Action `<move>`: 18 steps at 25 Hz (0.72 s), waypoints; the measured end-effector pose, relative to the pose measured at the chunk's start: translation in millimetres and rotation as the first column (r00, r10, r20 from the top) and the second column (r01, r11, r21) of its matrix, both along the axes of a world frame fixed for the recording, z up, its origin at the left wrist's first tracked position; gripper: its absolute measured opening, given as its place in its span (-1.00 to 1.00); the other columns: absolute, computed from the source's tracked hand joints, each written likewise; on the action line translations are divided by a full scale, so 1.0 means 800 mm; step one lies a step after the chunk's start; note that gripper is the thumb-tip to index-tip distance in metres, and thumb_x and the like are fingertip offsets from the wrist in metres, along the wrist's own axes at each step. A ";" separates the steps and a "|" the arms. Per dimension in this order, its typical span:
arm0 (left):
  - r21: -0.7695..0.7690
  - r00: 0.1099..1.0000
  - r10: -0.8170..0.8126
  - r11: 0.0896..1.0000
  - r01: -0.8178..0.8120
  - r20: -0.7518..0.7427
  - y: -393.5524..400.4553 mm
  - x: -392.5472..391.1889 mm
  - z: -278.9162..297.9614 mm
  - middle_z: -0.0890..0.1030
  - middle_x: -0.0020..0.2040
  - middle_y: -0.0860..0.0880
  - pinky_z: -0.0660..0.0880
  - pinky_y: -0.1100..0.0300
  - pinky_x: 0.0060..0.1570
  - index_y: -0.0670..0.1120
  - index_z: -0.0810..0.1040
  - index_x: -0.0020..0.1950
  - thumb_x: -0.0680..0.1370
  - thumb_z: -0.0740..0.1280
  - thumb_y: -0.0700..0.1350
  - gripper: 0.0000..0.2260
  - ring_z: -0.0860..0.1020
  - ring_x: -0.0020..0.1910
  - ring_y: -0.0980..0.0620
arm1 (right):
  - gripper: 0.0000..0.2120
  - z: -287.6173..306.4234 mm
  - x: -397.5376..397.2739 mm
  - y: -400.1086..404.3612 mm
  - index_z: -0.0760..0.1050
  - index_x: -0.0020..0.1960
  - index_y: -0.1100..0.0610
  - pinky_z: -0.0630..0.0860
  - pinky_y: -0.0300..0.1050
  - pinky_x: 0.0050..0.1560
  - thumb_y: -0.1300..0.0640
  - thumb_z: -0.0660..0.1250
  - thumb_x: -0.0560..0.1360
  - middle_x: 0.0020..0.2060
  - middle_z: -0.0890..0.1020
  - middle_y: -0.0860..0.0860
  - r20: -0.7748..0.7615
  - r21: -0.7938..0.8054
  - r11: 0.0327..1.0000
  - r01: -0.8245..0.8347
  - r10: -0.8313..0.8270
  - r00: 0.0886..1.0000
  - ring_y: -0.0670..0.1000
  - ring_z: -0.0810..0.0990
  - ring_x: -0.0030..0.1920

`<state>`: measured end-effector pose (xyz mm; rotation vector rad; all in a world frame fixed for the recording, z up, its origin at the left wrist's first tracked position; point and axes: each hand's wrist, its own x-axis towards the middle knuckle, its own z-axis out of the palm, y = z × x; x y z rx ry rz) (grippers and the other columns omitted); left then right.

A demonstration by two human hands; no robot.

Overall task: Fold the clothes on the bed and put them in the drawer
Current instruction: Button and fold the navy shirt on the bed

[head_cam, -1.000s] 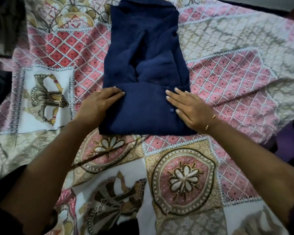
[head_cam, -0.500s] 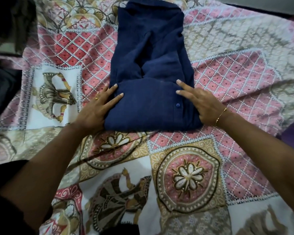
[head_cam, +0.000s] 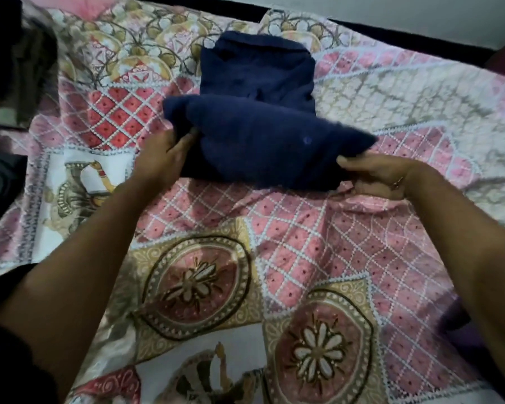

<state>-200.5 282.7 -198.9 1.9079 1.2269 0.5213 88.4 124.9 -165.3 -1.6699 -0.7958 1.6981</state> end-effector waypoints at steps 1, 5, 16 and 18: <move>-0.045 0.997 0.056 0.997 -0.054 0.048 0.010 0.008 0.002 0.57 -0.03 -0.35 0.42 -0.03 -0.13 -0.25 0.51 0.01 0.53 0.14 0.14 -0.55 0.50 -0.11 -0.07 | -0.42 -0.003 0.001 0.016 0.56 -0.10 0.09 0.59 -0.24 -0.24 -0.14 0.62 -0.01 -0.23 0.69 -0.09 -0.039 0.023 0.992 0.127 -0.126 0.991 -0.16 0.64 -0.24; -0.031 0.964 0.174 0.983 -0.184 -0.203 0.059 0.050 -0.016 0.52 0.16 -0.35 0.37 0.01 0.10 -0.27 0.51 0.17 0.64 0.08 0.06 -0.58 0.50 0.15 -0.24 | -0.71 -0.044 -0.005 0.099 0.53 0.08 0.26 0.44 -0.13 0.00 0.04 0.27 0.55 0.03 0.63 0.14 0.511 0.153 0.926 0.345 -0.373 0.775 0.08 0.58 0.08; 0.268 0.907 0.402 0.867 -0.420 0.121 0.040 0.061 -0.026 0.57 0.03 -0.28 0.26 0.09 -0.15 -0.34 0.45 0.15 0.65 0.07 -0.11 -0.68 0.50 -0.05 -0.14 | -0.57 -0.054 -0.042 0.089 0.40 0.24 0.25 0.46 -0.40 0.03 0.00 0.34 0.49 0.02 0.57 -0.03 0.426 0.504 0.790 0.348 -0.579 0.695 -0.05 0.53 0.06; 0.260 0.898 0.390 0.863 -0.433 0.202 0.041 0.068 -0.014 0.55 -0.03 -0.27 0.23 0.12 -0.19 -0.35 0.43 0.12 0.65 0.06 -0.12 -0.68 0.45 -0.14 -0.08 | -0.54 -0.056 -0.036 0.086 0.29 0.25 0.17 0.51 -0.22 0.11 0.15 0.37 0.42 0.09 0.54 0.05 0.469 0.641 0.730 0.235 -0.615 0.634 -0.03 0.56 0.06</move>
